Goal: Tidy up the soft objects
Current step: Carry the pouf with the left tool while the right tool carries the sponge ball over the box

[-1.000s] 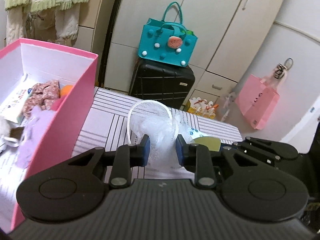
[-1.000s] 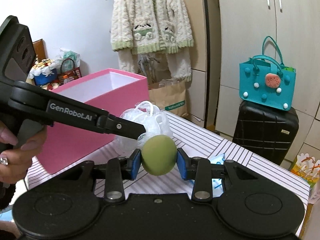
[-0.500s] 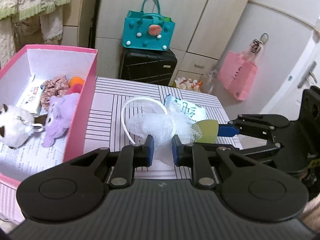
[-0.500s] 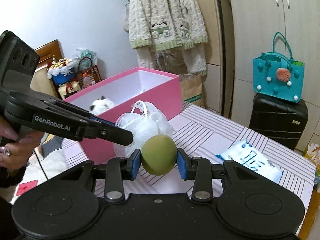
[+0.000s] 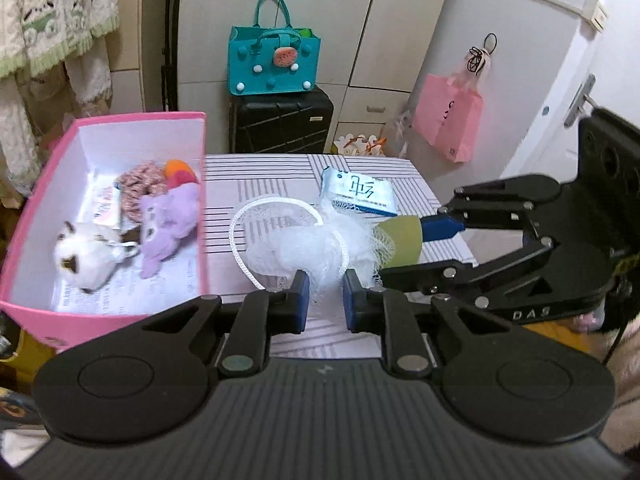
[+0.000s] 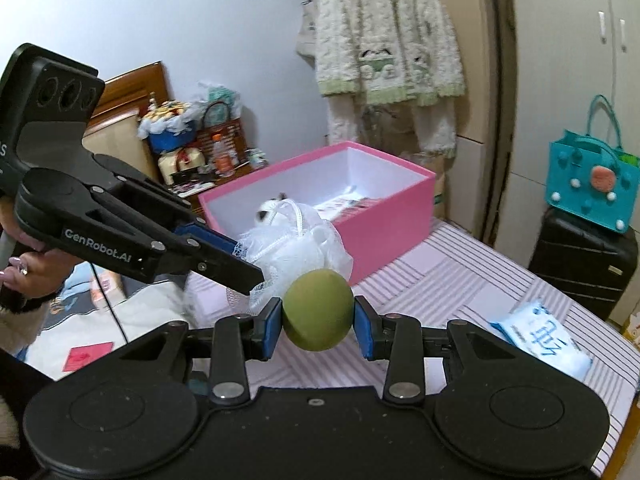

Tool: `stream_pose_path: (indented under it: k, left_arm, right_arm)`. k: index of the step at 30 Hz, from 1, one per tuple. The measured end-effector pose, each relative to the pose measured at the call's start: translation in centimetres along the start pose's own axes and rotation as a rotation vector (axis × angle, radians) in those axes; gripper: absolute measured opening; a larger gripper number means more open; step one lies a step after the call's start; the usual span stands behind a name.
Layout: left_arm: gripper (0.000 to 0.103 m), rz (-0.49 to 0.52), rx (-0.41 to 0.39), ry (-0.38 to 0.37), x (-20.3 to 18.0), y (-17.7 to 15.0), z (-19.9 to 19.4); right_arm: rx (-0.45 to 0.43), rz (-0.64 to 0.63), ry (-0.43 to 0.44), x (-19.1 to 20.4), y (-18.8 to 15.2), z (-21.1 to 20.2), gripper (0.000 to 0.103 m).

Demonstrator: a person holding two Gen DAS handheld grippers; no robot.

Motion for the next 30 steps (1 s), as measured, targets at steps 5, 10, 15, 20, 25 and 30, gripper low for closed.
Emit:
stream_pose_path:
  k: [5, 10, 15, 20, 25, 30]
  left_arm:
    - [0.016, 0.015, -0.027, 0.042, 1.6, 0.0, -3.2]
    - [0.016, -0.016, -0.074, 0.082, 4.7, 0.8, -5.1]
    - [0.016, -0.043, -0.097, 0.125, 8.3, 2.5, -5.2]
    - [0.016, -0.069, -0.088, 0.145, 11.8, 4.1, -3.1]
    - [0.016, -0.106, -0.054, 0.139, 15.3, 4.9, 0.5]
    - [0.016, -0.166, -0.031, 0.16, 18.7, 5.2, 4.1]
  right_arm:
    - [-0.005, -0.044, 0.041, 2.9, 1.7, 0.2, 0.043]
    - [-0.022, -0.102, 0.064, 5.3, 4.0, 2.0, 0.043]
    - [-0.022, -0.131, 0.078, 6.4, 6.6, 5.2, 0.043]
    - [-0.008, -0.117, 0.067, 5.2, 9.0, 9.2, 0.043]
    - [0.034, -0.099, 0.031, 3.7, 9.7, 13.7, 0.043]
    - [0.095, -0.082, -0.011, 1.9, 9.8, 18.6, 0.043]
Point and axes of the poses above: each gripper's, at about its wrist camera, not at the fingertips, and z roughly the way its jaws point, x to its left, y to its top, the point moved 9 cm from there along z, roughly the way its jaws point, and after that the axes turned 5 degrees about -x, right-handed, at the moved point
